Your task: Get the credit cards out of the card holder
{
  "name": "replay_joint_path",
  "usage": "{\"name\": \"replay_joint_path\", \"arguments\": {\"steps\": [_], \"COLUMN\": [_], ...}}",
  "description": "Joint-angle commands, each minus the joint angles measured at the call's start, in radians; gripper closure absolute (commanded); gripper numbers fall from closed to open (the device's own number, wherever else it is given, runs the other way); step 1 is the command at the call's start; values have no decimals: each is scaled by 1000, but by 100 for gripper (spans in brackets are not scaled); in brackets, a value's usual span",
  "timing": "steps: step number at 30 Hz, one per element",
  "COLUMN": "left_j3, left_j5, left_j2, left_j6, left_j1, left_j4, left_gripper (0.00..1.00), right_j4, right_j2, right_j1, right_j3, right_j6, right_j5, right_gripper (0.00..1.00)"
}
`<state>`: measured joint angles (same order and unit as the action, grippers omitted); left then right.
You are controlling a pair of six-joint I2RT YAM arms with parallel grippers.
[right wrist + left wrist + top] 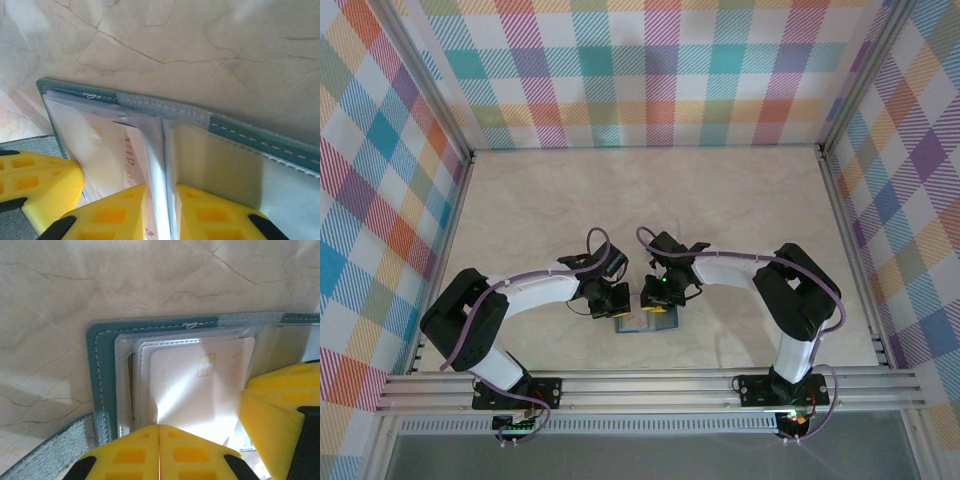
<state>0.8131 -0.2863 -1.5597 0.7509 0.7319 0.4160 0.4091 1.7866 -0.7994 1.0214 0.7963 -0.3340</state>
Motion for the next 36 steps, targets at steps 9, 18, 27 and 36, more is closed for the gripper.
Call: {"name": "replay_joint_path", "arguments": {"steps": [9, 18, 27, 36], "left_j3": [-20, -26, -26, -28], "left_j5": [35, 35, 32, 29], "left_j2": [13, 15, 21, 26], "left_j6": [-8, -7, -5, -4], "left_j1": [8, 8, 9, 8], "left_j4": [65, 65, 66, 62], "left_gripper": [92, 92, 92, 92], "right_j4": [-112, -119, -106, -153], "right_j2": [-37, -5, 11, 24], "right_j1": [5, 5, 3, -7], "right_j3": [-29, -30, -21, -28], "right_j6": [35, 39, 37, 55], "right_j5": [-105, -109, -112, -151], "right_gripper": [83, 72, 73, 72]}}
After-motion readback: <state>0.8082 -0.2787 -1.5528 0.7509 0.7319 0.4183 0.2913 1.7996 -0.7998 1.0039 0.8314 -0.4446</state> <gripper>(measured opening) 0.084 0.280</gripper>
